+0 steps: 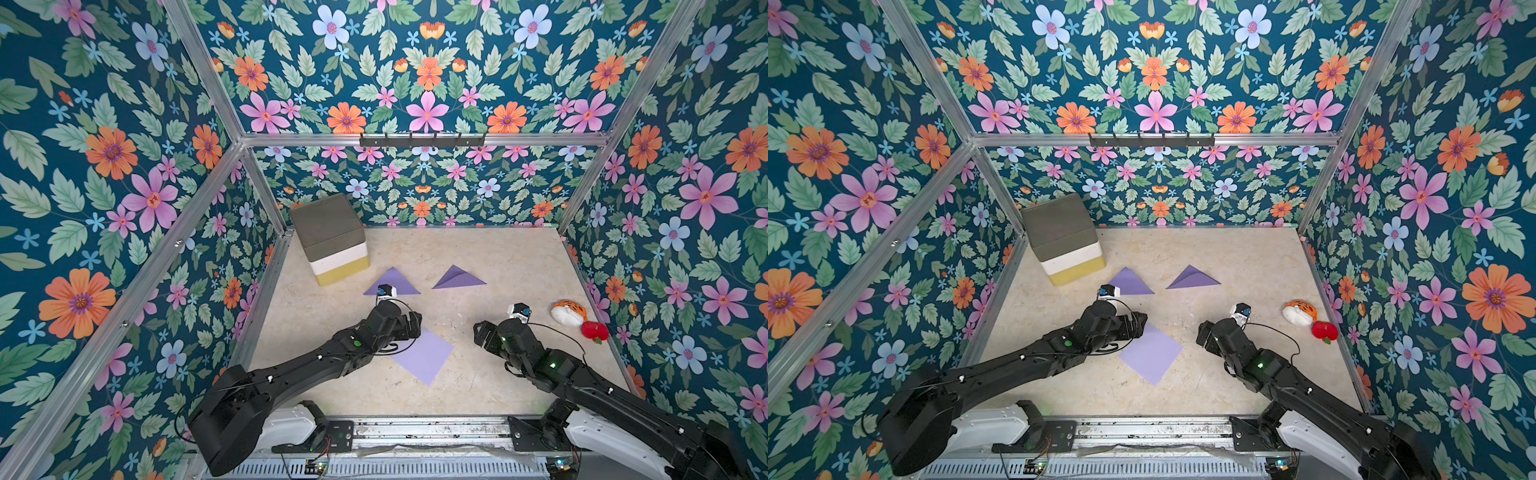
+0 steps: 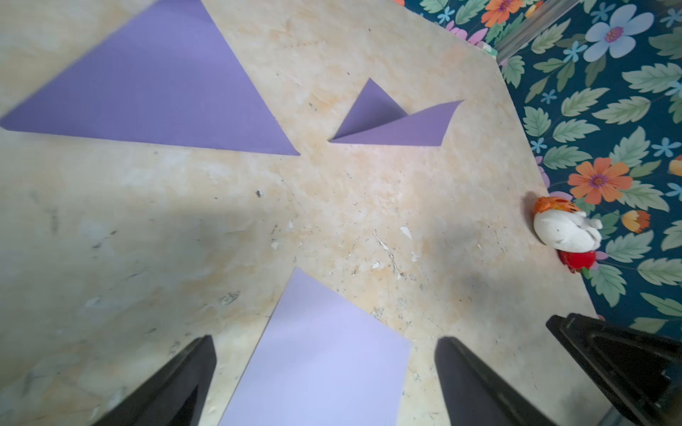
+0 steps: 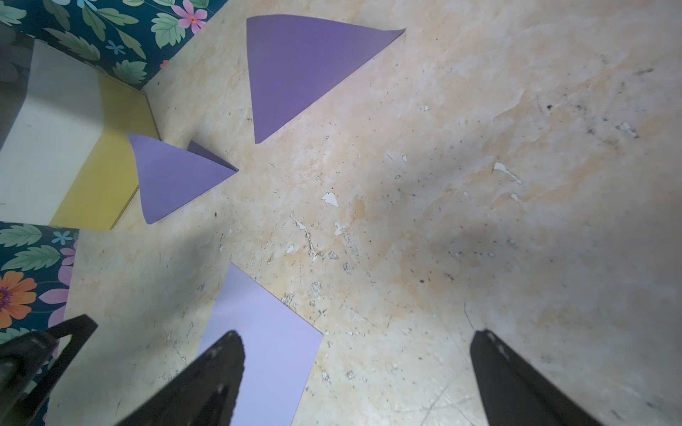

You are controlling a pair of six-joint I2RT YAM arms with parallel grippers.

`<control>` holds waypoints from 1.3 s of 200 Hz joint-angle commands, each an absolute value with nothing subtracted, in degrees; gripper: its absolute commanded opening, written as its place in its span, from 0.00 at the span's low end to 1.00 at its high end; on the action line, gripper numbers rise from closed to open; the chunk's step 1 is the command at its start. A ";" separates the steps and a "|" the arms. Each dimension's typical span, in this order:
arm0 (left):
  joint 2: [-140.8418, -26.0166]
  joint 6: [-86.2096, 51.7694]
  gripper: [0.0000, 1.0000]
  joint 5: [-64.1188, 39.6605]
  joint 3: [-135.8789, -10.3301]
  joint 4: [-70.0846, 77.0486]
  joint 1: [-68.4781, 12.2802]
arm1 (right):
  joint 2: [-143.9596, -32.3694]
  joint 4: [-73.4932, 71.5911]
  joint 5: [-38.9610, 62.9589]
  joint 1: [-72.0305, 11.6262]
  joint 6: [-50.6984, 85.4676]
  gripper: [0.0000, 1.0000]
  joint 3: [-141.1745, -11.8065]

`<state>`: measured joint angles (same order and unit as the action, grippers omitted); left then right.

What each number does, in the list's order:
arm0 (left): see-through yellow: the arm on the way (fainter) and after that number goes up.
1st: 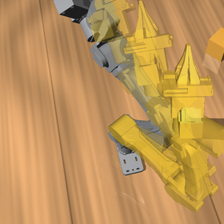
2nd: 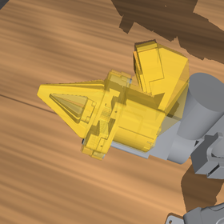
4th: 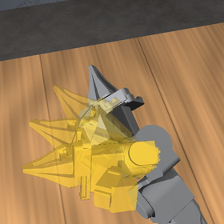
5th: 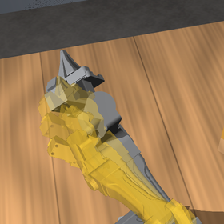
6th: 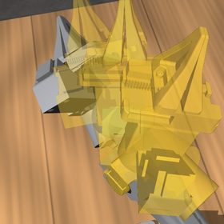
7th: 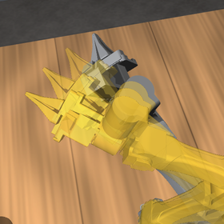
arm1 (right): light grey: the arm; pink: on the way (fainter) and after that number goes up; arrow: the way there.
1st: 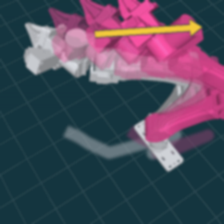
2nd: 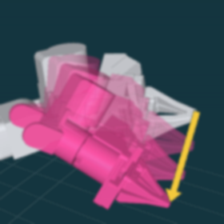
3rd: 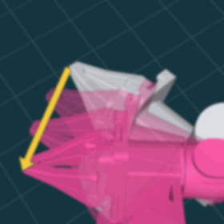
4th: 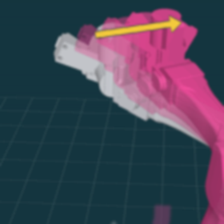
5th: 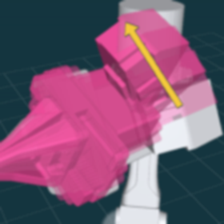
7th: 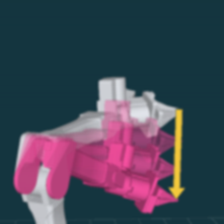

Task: Fold the square paper diagonally
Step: Move the paper to the center of the board, then fold the paper at the center of the board.

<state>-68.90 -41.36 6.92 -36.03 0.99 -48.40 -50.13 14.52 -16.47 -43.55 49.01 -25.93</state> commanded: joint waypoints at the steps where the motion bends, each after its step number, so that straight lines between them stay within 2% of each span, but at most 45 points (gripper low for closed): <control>1: -64.88 -38.49 0.99 13.38 -33.76 -6.06 -48.43 | -50.27 11.86 -16.26 -43.59 49.39 0.99 -25.70; 39: -56.05 -34.17 0.99 11.62 -22.57 4.42 -48.38 | -53.08 8.30 -14.42 -43.59 50.32 0.97 -25.48; 50: -56.47 -34.90 0.95 11.86 -22.21 4.32 -48.34 | -54.51 7.63 -13.14 -43.59 50.53 0.95 -25.96; 73: -60.97 -37.83 0.85 9.80 -23.02 5.07 -48.45 | -57.75 6.87 -9.34 -43.64 50.23 0.82 -27.22; 107: -64.94 -42.66 0.75 5.33 -21.96 10.88 -48.47 | -62.59 6.81 -9.23 -46.40 51.17 0.65 -28.98; 121: -65.76 -43.83 0.66 3.60 -21.11 12.35 -48.51 | -64.73 5.98 -8.35 -47.49 51.65 0.59 -29.54; 136: -66.09 -45.01 0.59 3.17 -20.59 11.21 -48.52 | -66.99 5.03 -7.91 -48.59 52.01 0.58 -30.10; 163: -65.20 -46.25 0.57 1.42 -20.17 7.29 -48.50 | -70.67 3.08 -6.87 -49.91 52.29 0.57 -31.05; 198: -64.73 -47.48 0.40 0.62 -19.07 6.24 -48.58 | -75.16 3.36 -6.45 -50.51 52.11 0.41 -32.90; 225: -66.43 -47.64 0.28 -1.01 -19.20 6.46 -48.60 | -77.00 3.16 -5.93 -50.73 52.04 0.41 -33.58; 260: -69.41 -47.20 0.22 -2.02 -20.61 6.42 -48.93 | -79.55 5.26 -6.59 -50.98 51.77 0.40 -35.36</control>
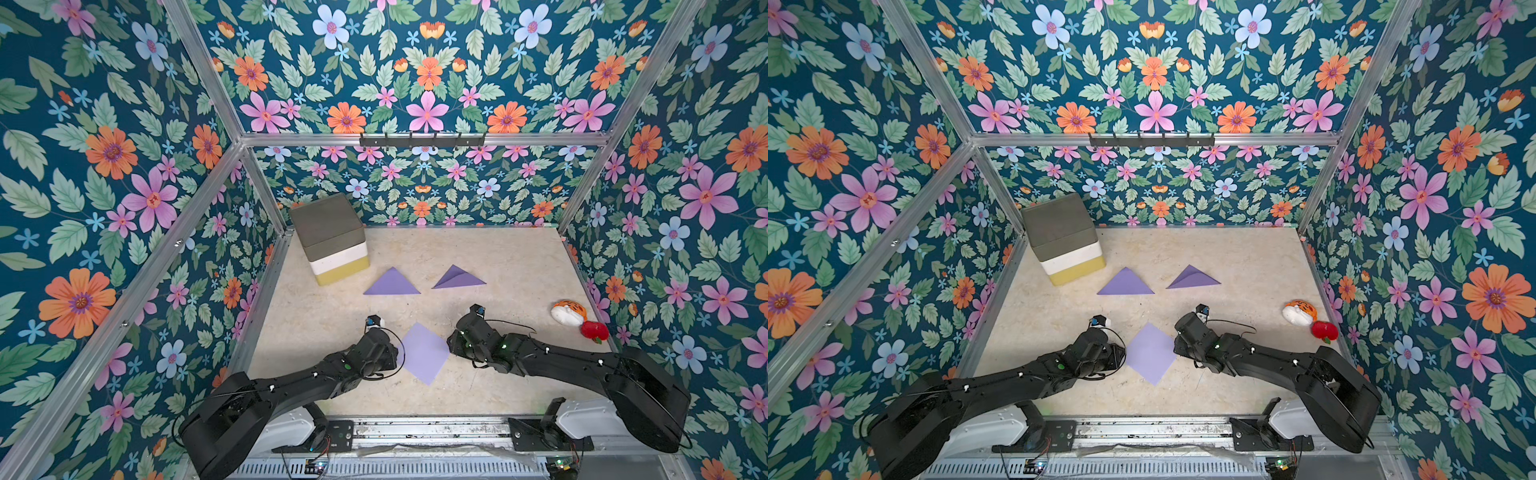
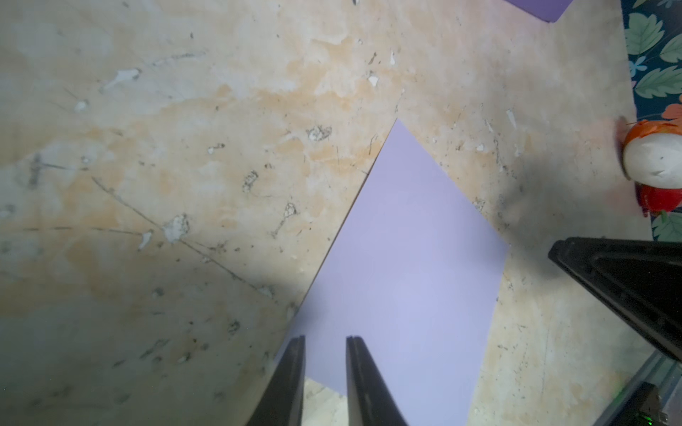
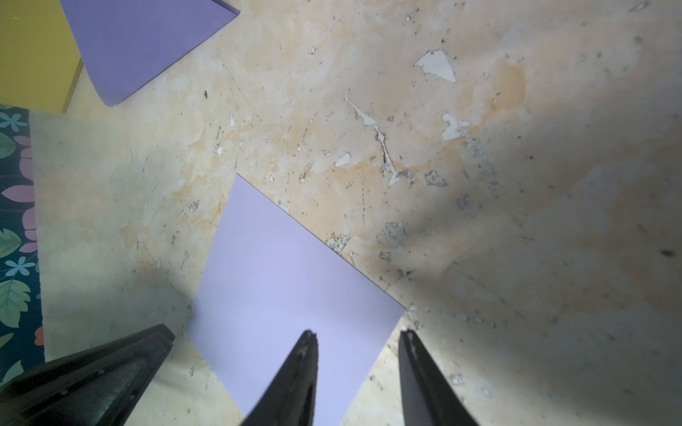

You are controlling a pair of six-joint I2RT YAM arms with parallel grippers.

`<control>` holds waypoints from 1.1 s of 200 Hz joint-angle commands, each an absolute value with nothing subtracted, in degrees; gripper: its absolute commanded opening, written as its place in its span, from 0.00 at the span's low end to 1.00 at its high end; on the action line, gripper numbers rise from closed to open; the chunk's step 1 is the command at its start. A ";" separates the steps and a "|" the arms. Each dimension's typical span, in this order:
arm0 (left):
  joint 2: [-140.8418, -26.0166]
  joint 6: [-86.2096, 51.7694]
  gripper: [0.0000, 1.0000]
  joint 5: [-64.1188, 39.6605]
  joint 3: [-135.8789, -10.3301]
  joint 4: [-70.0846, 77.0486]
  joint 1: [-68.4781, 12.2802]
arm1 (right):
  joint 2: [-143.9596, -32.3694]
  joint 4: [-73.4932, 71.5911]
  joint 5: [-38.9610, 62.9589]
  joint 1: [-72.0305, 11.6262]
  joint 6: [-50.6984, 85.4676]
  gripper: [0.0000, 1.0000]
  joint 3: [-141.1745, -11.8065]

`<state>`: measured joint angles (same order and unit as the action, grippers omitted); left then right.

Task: Fold the square paper diagonally
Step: Fold the paper at the center of the board.

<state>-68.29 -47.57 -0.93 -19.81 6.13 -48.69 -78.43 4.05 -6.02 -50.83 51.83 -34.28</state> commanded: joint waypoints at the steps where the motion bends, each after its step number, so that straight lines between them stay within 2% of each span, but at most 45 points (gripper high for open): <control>1: -69.42 -47.20 0.22 -2.07 -20.63 6.42 -48.90 | -79.59 5.27 -6.59 -51.02 51.77 0.40 -35.35; 151: -72.68 -47.02 0.20 1.34 -20.11 3.60 -50.01 | -86.70 12.46 -9.71 -51.50 51.99 0.42 -40.25; 220: -72.77 -46.65 0.20 2.16 -19.78 3.38 -50.36 | -89.33 12.89 -8.90 -51.52 51.68 0.38 -41.50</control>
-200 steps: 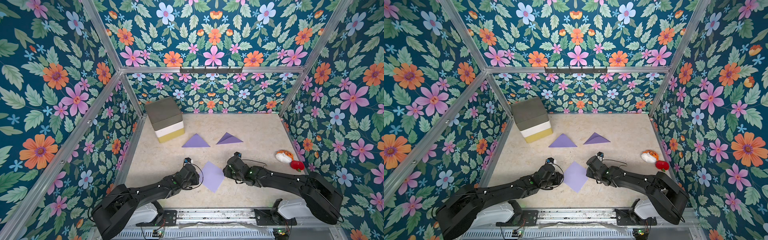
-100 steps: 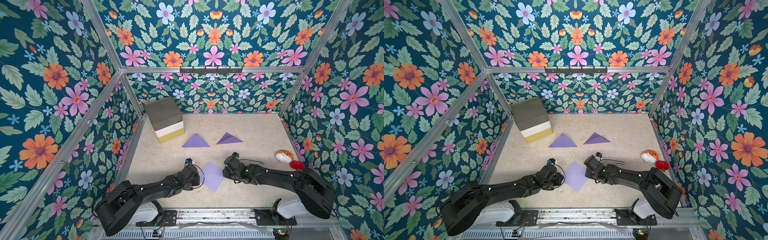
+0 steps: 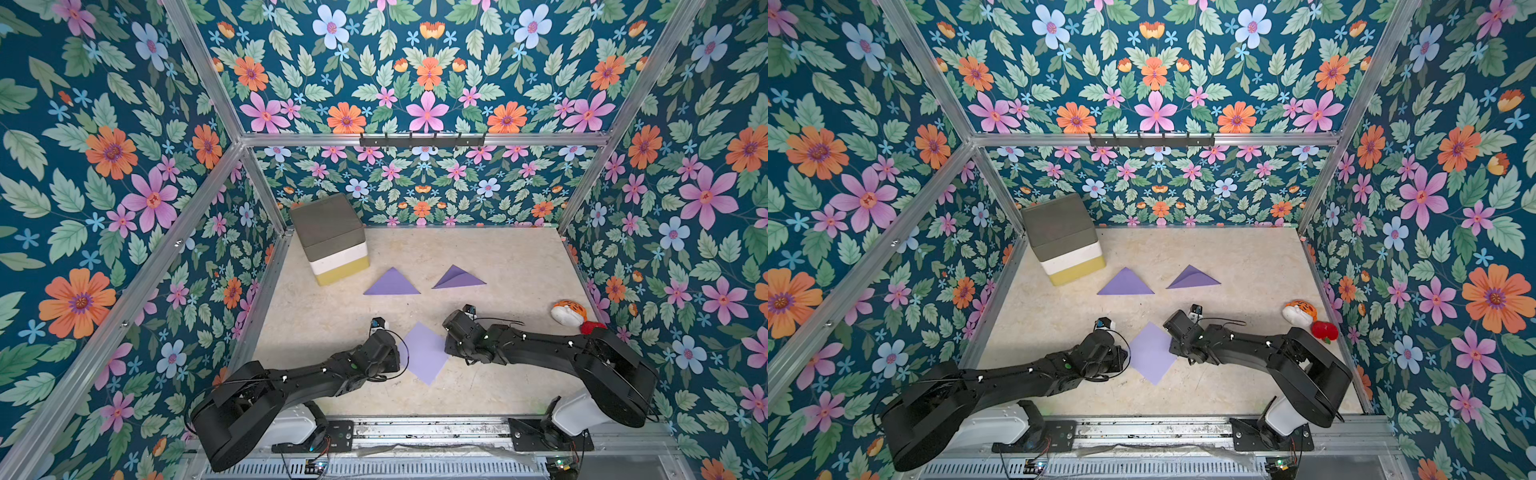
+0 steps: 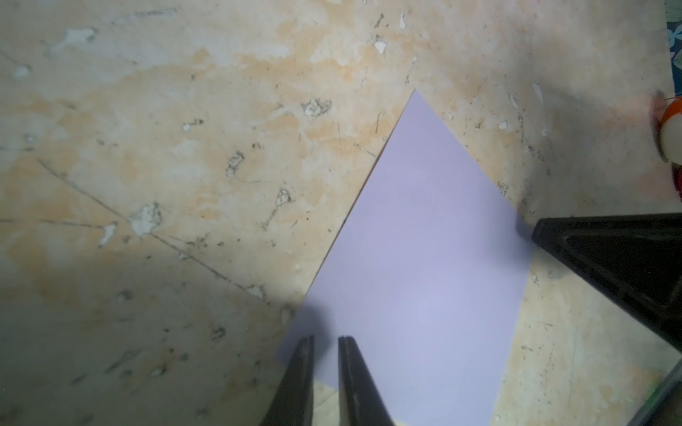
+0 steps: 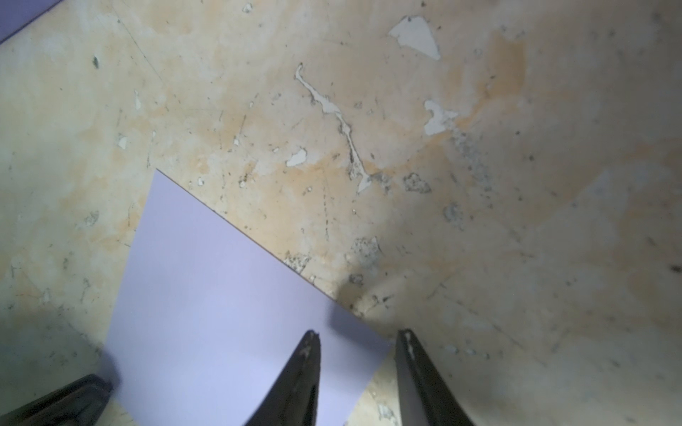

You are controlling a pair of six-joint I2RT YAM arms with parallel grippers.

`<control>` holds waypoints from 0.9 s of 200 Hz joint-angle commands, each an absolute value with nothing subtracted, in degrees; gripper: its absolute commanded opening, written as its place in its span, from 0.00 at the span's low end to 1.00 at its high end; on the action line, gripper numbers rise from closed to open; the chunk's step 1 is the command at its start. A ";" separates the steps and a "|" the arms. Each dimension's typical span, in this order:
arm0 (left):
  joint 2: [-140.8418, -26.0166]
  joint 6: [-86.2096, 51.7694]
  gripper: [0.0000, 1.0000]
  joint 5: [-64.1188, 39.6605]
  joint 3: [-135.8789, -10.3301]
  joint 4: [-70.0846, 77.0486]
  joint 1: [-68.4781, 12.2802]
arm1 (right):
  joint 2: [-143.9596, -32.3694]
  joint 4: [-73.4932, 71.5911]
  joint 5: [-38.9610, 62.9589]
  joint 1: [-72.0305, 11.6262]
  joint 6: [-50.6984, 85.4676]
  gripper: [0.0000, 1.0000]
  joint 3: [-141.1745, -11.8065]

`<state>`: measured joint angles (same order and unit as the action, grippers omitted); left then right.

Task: Fold the square paper diagonally
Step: Fold the paper at the center of the board.

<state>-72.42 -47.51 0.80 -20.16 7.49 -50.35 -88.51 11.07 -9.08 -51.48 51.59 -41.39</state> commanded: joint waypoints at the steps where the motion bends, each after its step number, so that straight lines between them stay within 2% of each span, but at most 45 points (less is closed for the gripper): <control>1: -72.77 -46.62 0.20 2.18 -19.78 3.36 -50.36 | -89.36 12.86 -8.89 -51.51 51.68 0.38 -41.54; 79: -72.90 -46.55 0.20 2.19 -19.51 3.70 -50.54 | -90.02 13.77 -7.77 -52.29 51.41 0.35 -41.97; 112: -73.13 -46.63 0.20 2.22 -19.35 3.78 -50.62 | -90.57 17.16 -10.25 -52.32 51.26 0.41 -43.13; 180: -73.30 -46.62 0.19 2.46 -19.16 4.04 -50.71 | -92.19 21.45 -12.48 -52.54 50.05 0.44 -45.93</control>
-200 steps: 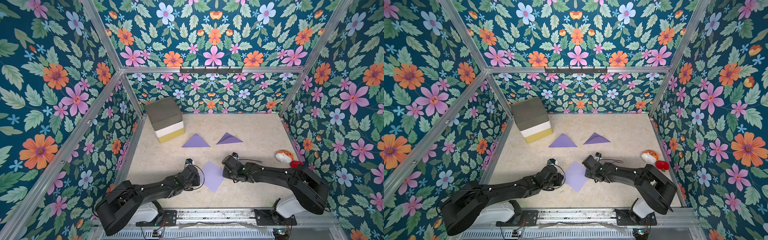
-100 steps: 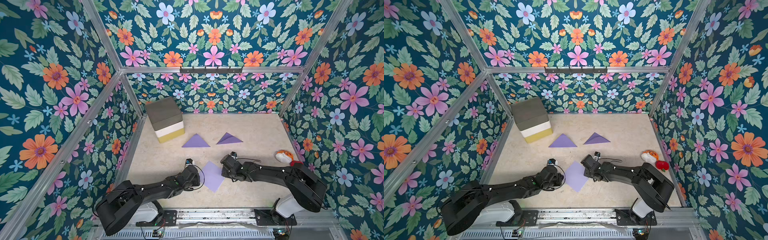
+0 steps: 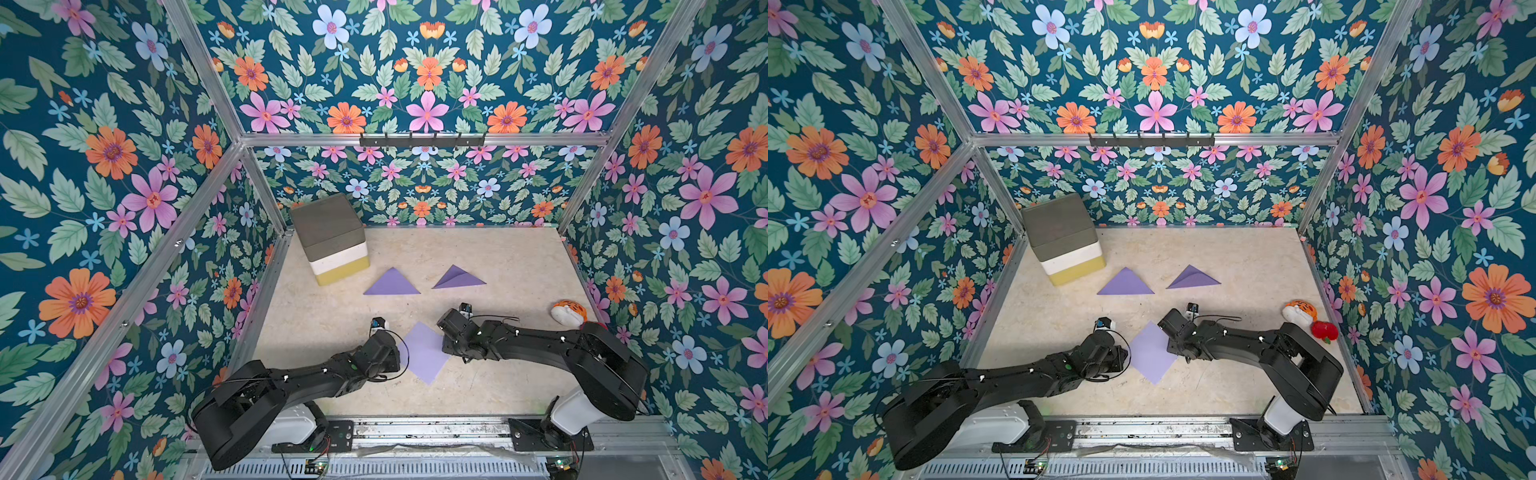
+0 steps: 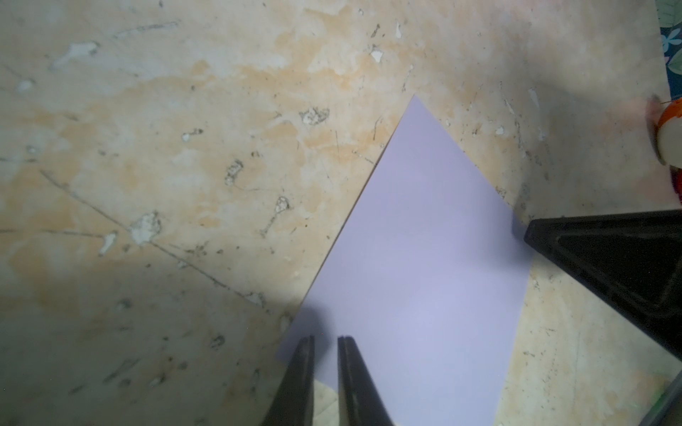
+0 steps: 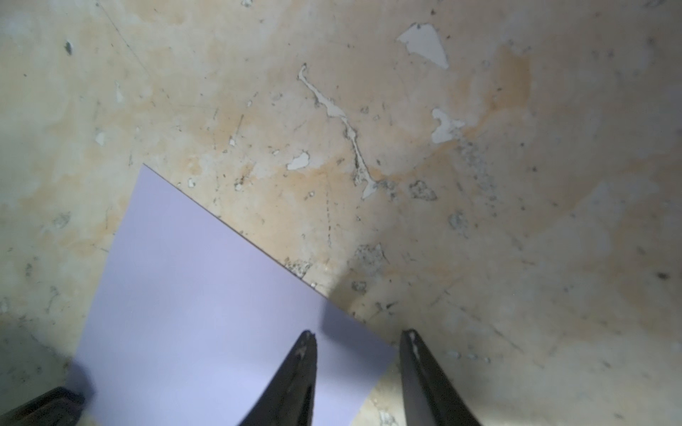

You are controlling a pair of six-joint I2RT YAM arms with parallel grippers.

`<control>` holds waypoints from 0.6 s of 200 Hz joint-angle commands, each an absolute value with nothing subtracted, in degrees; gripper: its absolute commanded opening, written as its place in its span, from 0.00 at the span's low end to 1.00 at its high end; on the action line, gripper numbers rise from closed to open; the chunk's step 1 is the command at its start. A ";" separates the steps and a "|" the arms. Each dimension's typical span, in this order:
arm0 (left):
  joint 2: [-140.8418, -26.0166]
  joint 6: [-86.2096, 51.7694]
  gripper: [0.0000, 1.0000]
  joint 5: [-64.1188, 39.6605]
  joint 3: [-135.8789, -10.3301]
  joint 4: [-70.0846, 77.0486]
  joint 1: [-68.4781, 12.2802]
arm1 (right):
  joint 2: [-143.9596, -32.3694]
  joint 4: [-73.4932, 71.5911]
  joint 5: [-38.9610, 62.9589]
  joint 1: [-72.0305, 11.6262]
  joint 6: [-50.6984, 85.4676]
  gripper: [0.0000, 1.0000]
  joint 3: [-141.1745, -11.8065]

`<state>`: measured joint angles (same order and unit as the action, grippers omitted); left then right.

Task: Fold the square paper diagonally
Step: Fold the paper at the center of the board.

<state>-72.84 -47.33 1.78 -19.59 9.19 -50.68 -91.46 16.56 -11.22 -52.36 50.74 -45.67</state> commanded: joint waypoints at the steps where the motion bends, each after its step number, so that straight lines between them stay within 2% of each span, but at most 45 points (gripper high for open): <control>1: -73.30 -46.60 0.20 2.46 -19.16 4.04 -50.71 | -92.19 21.40 -12.48 -52.55 50.03 0.44 -45.91; 28: -73.22 -46.59 0.20 2.45 -19.12 4.04 -50.80 | -92.74 20.97 -11.96 -53.04 50.23 0.44 -45.99; 69: -73.21 -46.58 0.19 2.68 -19.06 4.13 -50.89 | -94.44 19.60 -10.46 -53.70 50.14 0.37 -46.42; 76: -73.21 -46.58 0.19 2.72 -19.01 4.13 -50.96 | -94.44 19.51 -10.29 -53.70 50.19 0.33 -46.49; 120: -73.30 -46.67 0.19 2.81 -18.83 4.13 -51.00 | -94.42 18.04 -8.79 -53.70 50.23 0.30 -46.59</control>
<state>-72.88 -47.33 2.31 -19.33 9.65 -50.98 -93.73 16.25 -13.63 -53.58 49.82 -47.09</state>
